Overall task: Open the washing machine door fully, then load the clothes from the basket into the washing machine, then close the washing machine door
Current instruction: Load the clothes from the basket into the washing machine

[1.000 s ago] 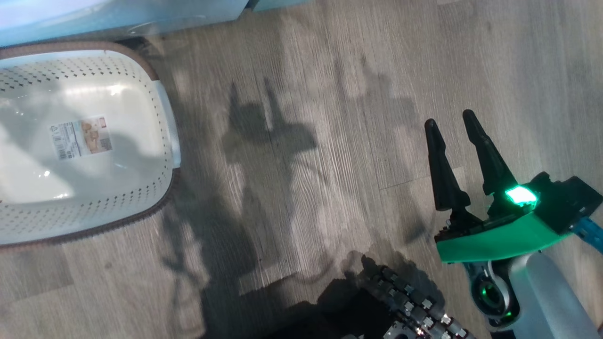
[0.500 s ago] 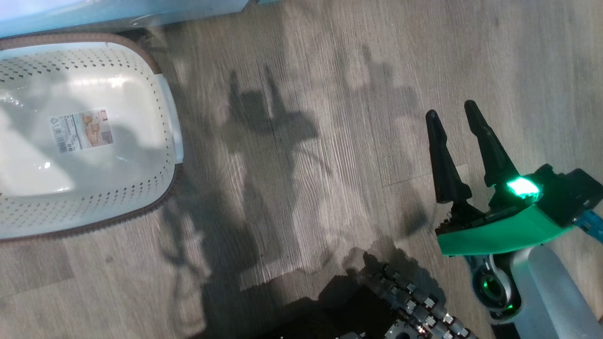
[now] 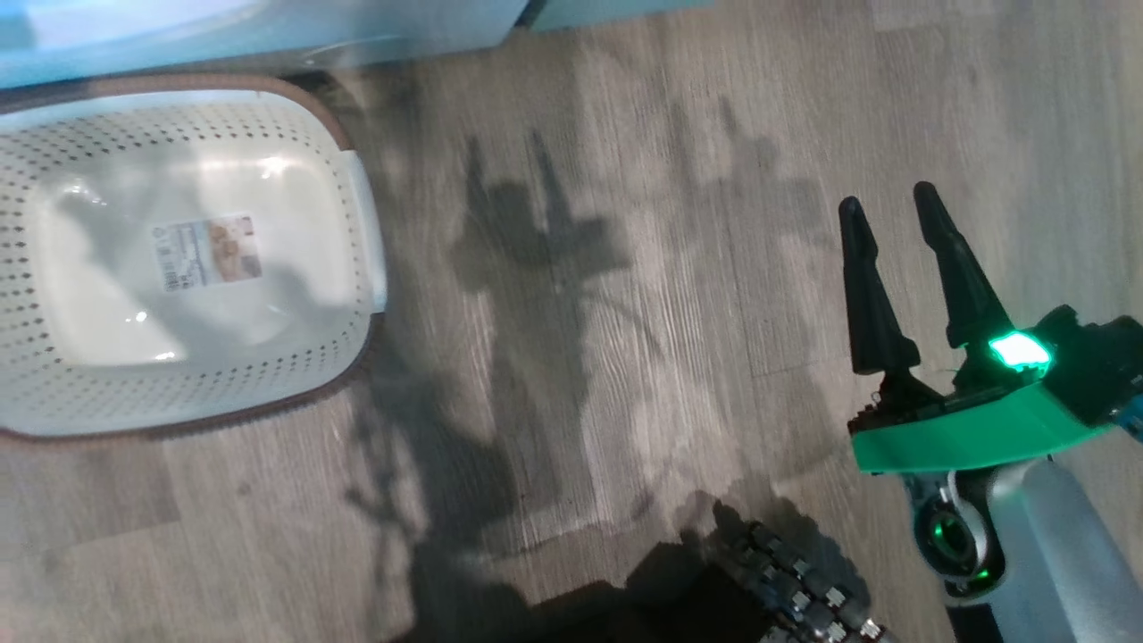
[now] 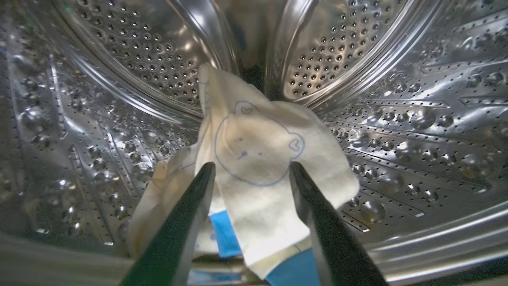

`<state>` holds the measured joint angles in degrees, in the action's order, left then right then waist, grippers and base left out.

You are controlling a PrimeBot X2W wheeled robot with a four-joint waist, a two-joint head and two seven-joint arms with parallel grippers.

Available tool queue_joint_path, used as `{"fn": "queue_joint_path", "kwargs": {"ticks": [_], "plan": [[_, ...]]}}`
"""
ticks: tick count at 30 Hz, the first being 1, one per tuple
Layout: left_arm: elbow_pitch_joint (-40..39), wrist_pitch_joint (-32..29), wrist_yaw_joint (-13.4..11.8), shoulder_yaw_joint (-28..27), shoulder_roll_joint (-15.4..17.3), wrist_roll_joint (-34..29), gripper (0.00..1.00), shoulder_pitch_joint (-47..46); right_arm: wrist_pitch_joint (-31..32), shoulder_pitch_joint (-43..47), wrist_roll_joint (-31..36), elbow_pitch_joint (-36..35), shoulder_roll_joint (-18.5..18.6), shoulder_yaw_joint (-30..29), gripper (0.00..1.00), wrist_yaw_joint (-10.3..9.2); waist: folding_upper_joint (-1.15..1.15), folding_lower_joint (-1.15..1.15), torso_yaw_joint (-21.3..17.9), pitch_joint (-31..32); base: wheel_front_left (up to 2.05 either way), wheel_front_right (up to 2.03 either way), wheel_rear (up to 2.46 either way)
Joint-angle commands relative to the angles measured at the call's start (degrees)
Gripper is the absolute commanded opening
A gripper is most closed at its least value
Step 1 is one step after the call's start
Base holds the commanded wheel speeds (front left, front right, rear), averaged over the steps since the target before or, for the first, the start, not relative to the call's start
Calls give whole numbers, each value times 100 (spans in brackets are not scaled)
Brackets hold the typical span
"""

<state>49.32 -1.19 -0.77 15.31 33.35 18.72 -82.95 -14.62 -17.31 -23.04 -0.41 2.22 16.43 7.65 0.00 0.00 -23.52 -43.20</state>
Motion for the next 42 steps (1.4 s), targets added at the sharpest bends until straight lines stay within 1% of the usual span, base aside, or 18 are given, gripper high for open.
{"fn": "queue_joint_path", "kwargs": {"ticks": [1, 7, 14, 22, 23, 28, 35, 42], "plan": [[-251, 82, -69, -137, 177, 79, 100, 114, -38, 110, 51, -124, 65, 15, 100, -16, 0, 0, 99, 110, 0, 0, 0], [-939, 541, -341, -431, 14, 452, 100, 1159, -38, 220, 250, -133, 65, -216, 100, -16, 0, 0, 334, 435, 0, 0, 0], [-2335, 1022, -811, -730, -123, 704, 100, 2774, -38, 353, 478, -137, 65, -442, 100, -16, 0, 0, 576, 837, 0, 0, 0], [-4224, 1241, -1470, -1004, -398, 903, 100, 4958, -38, 571, 732, -89, 65, -592, 100, -16, 0, 0, 815, 1398, 0, 0, 0], [-4224, 1241, -1470, -1004, -398, 903, 100, 4958, -38, 571, 732, -89, 65, -592, 100, -16, 0, 0, 815, 1398, 0, 0, 0], [-5173, 1312, -1812, -992, -609, 878, 100, 6116, -38, 752, 871, -40, 65, -704, 100, -16, 0, 0, 991, 1747, 0, 0, 0], [-5885, 1408, -2109, -823, -961, 852, 100, 7295, -38, 1026, 1084, 93, 65, -719, 100, -16, 0, 0, 1222, 2306, 0, 0, 0], [-6081, 1500, -2209, -713, -1271, 932, 100, 8047, -38, 1335, 1243, 212, 124, -675, 100, -16, 0, 0, 1405, 2829, 0, 0, 0]]}}
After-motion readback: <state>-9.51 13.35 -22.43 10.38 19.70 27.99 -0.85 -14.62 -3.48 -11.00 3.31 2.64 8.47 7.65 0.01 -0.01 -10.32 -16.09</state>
